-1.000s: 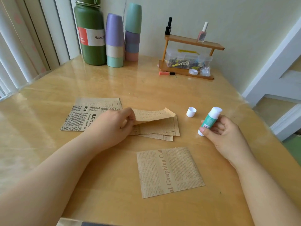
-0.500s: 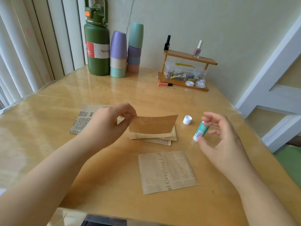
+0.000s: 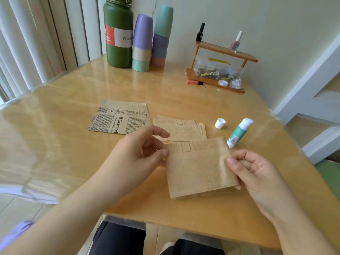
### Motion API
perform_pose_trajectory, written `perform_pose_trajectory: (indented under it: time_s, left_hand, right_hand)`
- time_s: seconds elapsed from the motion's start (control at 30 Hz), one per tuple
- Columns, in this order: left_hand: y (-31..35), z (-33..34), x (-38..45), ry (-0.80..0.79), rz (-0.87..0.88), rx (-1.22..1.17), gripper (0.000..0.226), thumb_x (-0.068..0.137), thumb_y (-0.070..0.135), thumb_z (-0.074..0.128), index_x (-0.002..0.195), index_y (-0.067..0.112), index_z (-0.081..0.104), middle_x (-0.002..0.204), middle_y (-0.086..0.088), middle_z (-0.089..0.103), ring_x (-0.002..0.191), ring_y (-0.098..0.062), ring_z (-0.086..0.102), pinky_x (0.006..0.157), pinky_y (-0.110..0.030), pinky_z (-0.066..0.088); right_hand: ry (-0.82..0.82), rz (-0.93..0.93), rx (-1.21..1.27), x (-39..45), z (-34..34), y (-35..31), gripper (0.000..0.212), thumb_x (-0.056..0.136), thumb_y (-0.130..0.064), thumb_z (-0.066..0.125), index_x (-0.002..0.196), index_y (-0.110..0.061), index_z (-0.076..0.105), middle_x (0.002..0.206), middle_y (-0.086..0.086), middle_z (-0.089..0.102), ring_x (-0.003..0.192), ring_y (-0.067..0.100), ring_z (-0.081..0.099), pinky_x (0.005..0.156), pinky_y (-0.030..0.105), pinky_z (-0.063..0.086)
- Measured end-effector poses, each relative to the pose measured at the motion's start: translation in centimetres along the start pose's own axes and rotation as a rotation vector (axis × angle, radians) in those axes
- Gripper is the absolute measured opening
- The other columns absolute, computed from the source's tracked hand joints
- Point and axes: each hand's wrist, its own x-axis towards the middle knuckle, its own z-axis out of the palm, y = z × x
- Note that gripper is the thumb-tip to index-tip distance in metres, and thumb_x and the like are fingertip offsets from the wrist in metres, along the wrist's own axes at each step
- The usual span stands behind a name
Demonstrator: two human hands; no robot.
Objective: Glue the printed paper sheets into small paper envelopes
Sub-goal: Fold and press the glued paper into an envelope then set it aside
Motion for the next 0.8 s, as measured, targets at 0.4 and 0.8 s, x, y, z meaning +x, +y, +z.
perform_pose_trajectory:
  time_s: [0.4,0.8]
  left_hand:
    - [-2.6,-0.5,-4.4,-0.023,0.265,0.61,0.021,0.085,0.033,0.048,0.088,0.021,0.065,0.091,0.014,0.056,0.077,-0.006,0.053,0.069,-0.014,0.039]
    - [-3.0,-0.3,-4.7,-0.177,0.529,0.788,0.023,0.09,0.028,0.05,0.082,0.017,0.069,0.087,0.005,0.056,0.075,-0.017,0.051,0.064,-0.031,0.044]
  right_hand:
    - [0.24,0.065,-0.297,-0.6,0.3,1.2,0.006,0.084,-0.018,0.067,0.079,-0.017,0.066,0.056,-0.001,0.063,0.044,0.002,0.045,0.053,0.026,0.041]
    - [0.241,0.074,-0.232,-0.6,1.6,1.4,0.008,0.082,-0.021,0.069,0.074,-0.022,0.067,0.068,0.011,0.069,0.062,0.021,0.057,0.058,0.033,0.047]
